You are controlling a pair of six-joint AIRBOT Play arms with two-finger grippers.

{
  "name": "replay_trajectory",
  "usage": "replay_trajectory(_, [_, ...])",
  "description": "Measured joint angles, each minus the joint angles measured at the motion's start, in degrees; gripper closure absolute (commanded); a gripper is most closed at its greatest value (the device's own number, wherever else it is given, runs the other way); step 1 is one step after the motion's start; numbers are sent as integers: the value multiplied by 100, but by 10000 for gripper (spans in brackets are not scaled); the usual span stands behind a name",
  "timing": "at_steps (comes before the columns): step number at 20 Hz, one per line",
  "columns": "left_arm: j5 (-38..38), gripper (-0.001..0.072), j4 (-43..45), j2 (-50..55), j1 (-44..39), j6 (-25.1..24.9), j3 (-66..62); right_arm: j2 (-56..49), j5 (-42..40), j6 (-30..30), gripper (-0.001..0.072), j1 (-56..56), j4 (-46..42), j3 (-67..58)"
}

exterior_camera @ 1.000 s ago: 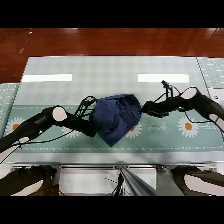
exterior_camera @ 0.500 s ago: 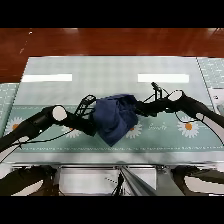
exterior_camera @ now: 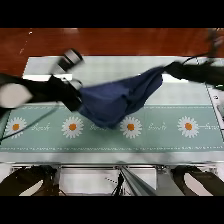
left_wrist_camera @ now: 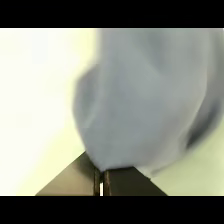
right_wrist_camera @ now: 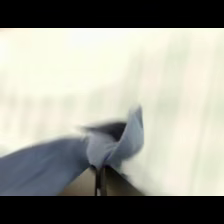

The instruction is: Fold the shirts.

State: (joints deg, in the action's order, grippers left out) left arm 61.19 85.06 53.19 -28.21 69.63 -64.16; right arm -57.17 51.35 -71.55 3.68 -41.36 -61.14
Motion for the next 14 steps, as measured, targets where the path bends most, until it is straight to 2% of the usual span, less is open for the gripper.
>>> replay_trajectory(3, [101, 687, 723, -476, 0, 208, -994, 745, 24, 2, 686, 457, -76, -496])
replay_trajectory(6, [208, 687, 994, -743, 0, 352, -1904, 1274, 66, -74, 686, 732, -107, -938])
replay_trajectory(10, [413, 686, 894, -933, 0, 437, -2922, 1705, 251, -245, 687, 863, -116, -1593])
replay_trajectory(14, [896, 687, 444, -1099, 0, 474, -3407, 1860, 479, -417, 687, 898, -129, -2363])
